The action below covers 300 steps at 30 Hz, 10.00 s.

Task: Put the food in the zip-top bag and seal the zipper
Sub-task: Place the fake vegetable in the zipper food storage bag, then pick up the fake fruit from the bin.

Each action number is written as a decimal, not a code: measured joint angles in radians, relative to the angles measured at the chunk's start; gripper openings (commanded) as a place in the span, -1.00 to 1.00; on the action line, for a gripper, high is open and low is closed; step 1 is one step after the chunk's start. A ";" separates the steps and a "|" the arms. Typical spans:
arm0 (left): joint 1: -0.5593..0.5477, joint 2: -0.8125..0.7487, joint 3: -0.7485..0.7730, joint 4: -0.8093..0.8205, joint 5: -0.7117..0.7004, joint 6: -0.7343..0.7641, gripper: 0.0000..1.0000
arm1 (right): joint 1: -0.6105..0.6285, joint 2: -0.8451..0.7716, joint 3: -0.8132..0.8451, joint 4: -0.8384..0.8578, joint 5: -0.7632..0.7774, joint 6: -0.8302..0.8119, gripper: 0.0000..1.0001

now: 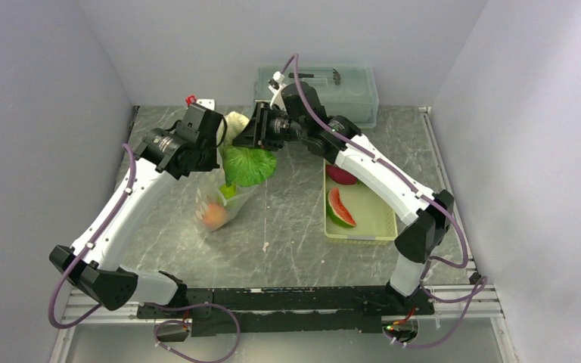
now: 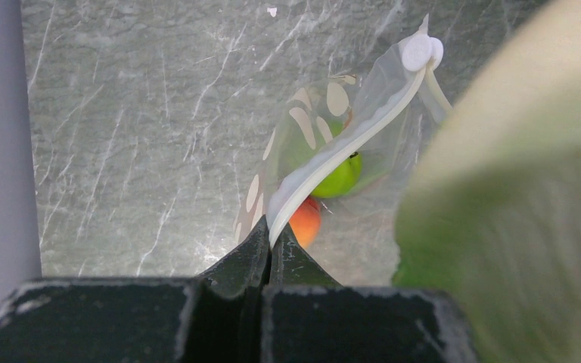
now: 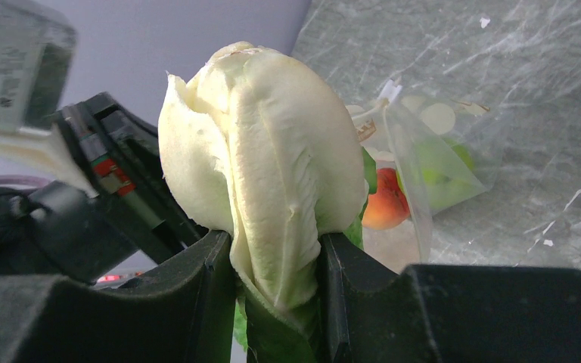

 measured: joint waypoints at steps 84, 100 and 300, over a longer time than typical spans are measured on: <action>-0.005 0.029 0.039 -0.145 0.028 -0.160 -1.00 | 0.339 -0.140 -0.587 0.451 0.173 -0.191 -1.00; -0.002 -0.063 -0.031 -0.112 0.090 -0.180 -1.00 | 0.253 0.126 -0.341 0.369 -0.002 -0.013 -1.00; 0.153 -0.071 -0.073 0.058 0.549 -0.150 -1.00 | -0.016 -0.058 -0.201 -0.271 0.164 -0.365 -0.56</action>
